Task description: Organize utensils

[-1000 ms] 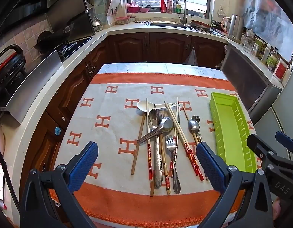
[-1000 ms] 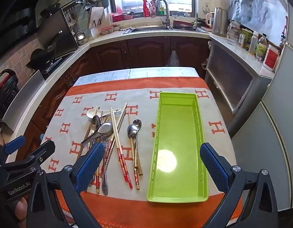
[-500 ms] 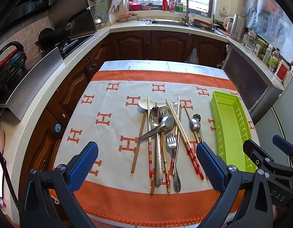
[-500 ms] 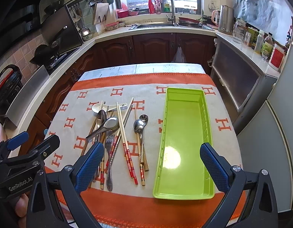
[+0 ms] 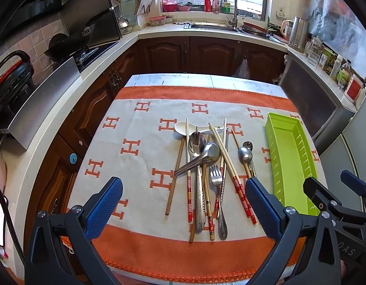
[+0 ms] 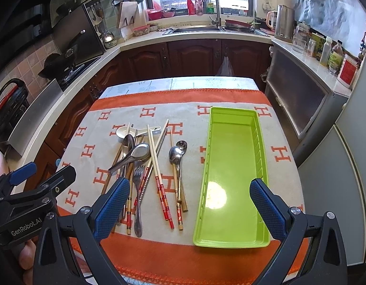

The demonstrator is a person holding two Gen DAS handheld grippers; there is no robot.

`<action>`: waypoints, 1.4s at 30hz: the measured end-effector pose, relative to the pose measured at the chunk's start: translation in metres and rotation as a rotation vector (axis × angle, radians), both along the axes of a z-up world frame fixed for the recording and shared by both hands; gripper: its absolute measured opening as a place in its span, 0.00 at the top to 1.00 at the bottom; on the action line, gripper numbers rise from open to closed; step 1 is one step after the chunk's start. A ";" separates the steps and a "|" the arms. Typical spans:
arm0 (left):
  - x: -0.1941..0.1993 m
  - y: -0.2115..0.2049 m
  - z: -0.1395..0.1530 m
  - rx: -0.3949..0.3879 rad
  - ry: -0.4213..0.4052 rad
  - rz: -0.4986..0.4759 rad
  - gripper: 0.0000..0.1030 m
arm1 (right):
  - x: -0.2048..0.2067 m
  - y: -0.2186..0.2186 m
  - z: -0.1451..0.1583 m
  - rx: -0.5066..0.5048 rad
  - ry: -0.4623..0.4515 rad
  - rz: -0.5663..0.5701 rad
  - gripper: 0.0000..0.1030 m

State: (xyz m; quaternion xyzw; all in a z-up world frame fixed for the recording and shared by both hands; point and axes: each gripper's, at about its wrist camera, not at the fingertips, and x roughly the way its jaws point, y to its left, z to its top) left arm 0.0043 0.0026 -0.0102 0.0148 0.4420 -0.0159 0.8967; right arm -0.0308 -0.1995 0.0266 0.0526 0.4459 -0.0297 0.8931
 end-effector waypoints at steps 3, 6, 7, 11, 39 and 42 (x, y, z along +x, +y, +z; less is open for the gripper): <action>0.001 -0.001 0.001 0.001 0.002 0.001 0.01 | 0.000 -0.001 -0.001 0.001 0.002 0.001 0.00; 0.001 -0.001 0.001 0.000 0.002 0.000 0.01 | 0.000 -0.001 -0.001 -0.002 0.000 0.001 0.00; 0.001 -0.001 0.001 0.000 0.002 0.000 0.01 | 0.000 -0.001 -0.001 0.000 0.001 0.001 0.00; 0.001 -0.001 0.001 0.001 0.003 0.000 0.01 | 0.001 -0.001 -0.001 0.000 0.003 0.001 0.00; -0.002 0.007 -0.005 -0.007 0.037 0.007 0.01 | 0.001 0.000 -0.002 -0.004 0.007 0.003 0.00; 0.001 0.008 -0.006 -0.007 0.050 0.011 0.01 | 0.001 -0.001 -0.005 -0.007 0.014 0.006 0.00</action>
